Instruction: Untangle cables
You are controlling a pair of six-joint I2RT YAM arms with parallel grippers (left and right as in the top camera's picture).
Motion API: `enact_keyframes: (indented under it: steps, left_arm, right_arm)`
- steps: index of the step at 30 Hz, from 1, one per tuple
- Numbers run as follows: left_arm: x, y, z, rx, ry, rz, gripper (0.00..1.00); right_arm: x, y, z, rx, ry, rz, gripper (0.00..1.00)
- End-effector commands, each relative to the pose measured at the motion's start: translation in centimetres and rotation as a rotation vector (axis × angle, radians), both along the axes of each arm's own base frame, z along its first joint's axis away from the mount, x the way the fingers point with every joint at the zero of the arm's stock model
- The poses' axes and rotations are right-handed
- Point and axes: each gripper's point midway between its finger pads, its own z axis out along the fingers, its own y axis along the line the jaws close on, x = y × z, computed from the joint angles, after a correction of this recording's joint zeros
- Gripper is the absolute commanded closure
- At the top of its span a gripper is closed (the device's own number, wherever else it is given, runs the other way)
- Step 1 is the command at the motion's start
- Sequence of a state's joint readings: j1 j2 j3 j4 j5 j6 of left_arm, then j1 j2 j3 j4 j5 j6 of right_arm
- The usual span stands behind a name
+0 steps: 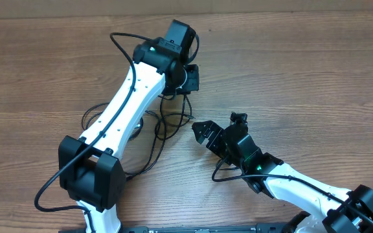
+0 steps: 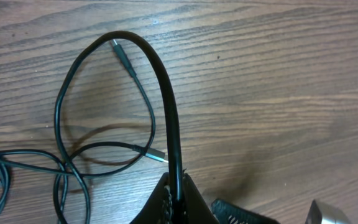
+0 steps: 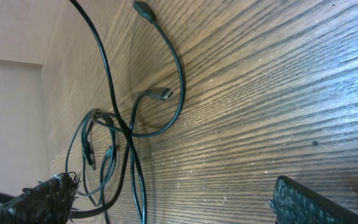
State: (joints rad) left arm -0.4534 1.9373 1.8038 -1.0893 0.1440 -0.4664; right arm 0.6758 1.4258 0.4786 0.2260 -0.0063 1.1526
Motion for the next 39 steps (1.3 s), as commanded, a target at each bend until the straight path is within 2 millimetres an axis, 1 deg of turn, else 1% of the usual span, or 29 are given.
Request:
enact_keyframes:
  steps: [1, 4, 8, 10, 14, 20, 23, 29, 31, 35, 39]
  left_arm:
    - [0.3, 0.2, 2.1, -0.038, -0.038, -0.046, 0.96]
    - [0.4, 0.3, 2.2, -0.044, -0.04, -0.047, 0.96]
    - [0.2, -0.8, 3.0, -0.103, -0.041, -0.089, 0.96]
    - [0.2, -1.1, 3.5, -0.117, -0.048, -0.102, 0.96]
    - [0.5, -1.2, 4.0, -0.123, -0.063, -0.101, 0.96]
    - [0.6, -1.3, 4.5, -0.122, -0.08, -0.12, 0.96]
    - [0.5, -1.1, 5.6, -0.11, -0.1, -0.158, 0.96]
    - [0.9, -1.3, 8.2, -0.127, -0.147, -0.16, 0.96]
    - [0.9, -1.2, 8.9, -0.13, -0.156, -0.159, 0.96]
    - [0.8, -0.4, 9.3, -0.092, -0.16, -0.14, 0.96]
    - [1.5, 1.7, 9.9, -0.051, -0.175, -0.091, 0.96]
  right_arm:
    - [0.4, -0.2, 0.6, 0.007, -0.02, -0.017, 0.0]
    - [0.3, -0.1, 0.5, 0.009, -0.018, -0.013, 0.0]
    - [-0.1, 0.4, 0.6, 0.028, -0.002, 0.019, 0.0]
    - [0.0, 0.5, 0.7, 0.033, -0.009, 0.019, 0.0]
    - [0.0, 1.0, 1.3, 0.059, -0.023, 0.035, 0.0]
    - [-0.2, 1.2, 1.3, 0.064, -0.023, 0.055, 0.0]
    - [-0.4, 1.6, 1.4, 0.074, -0.02, 0.076, 0.0]
    - [-0.5, 2.5, 2.4, 0.077, -0.082, 0.161, 0.0]
    - [-0.5, 2.5, 2.5, 0.081, -0.083, 0.164, 0.0]
    - [-0.5, 2.5, 2.5, 0.084, -0.081, 0.165, 0.0]
    - [-0.4, 2.4, 2.5, 0.089, -0.077, 0.167, 0.0]
